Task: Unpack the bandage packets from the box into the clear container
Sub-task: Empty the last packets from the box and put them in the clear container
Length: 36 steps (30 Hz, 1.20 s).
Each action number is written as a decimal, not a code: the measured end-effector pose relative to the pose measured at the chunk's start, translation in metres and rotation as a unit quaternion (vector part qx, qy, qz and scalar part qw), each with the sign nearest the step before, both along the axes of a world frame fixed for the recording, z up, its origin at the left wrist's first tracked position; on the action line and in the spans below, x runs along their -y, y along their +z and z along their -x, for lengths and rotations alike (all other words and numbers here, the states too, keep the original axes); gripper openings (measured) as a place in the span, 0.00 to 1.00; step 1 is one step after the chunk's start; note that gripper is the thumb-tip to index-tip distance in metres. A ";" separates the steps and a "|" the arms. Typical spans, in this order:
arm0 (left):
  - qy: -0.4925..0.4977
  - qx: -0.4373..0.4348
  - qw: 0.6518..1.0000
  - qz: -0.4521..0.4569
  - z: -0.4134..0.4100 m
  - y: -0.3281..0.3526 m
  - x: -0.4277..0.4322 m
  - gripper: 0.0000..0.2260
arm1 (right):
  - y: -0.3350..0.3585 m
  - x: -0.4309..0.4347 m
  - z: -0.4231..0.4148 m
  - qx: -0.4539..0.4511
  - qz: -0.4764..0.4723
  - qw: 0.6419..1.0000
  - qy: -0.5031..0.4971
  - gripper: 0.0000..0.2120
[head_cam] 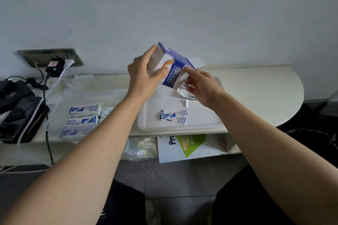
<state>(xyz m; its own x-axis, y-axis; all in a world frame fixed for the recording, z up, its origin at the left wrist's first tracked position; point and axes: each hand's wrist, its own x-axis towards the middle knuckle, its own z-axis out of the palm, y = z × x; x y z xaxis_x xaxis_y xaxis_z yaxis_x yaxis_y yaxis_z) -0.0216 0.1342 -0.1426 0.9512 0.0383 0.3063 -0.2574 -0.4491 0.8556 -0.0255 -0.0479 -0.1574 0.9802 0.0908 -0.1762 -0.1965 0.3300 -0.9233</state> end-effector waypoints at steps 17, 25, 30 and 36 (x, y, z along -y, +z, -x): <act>-0.053 -0.065 0.996 0.012 0.001 -0.006 0.022 0.30 | -0.003 0.023 0.002 -0.177 -0.187 0.957 -0.135 0.11; -0.054 -0.067 0.996 0.013 0.001 -0.003 0.026 0.24 | 0.005 0.028 0.003 -0.158 -0.207 0.959 -0.115 0.10; -0.022 -0.057 0.993 0.105 0.005 0.007 0.038 0.14 | 0.019 0.034 0.003 -0.103 -0.156 0.977 -0.099 0.13; -0.011 -0.109 0.973 0.202 0.005 0.015 0.068 0.11 | 0.030 0.064 0.021 0.201 0.157 0.956 -0.144 0.06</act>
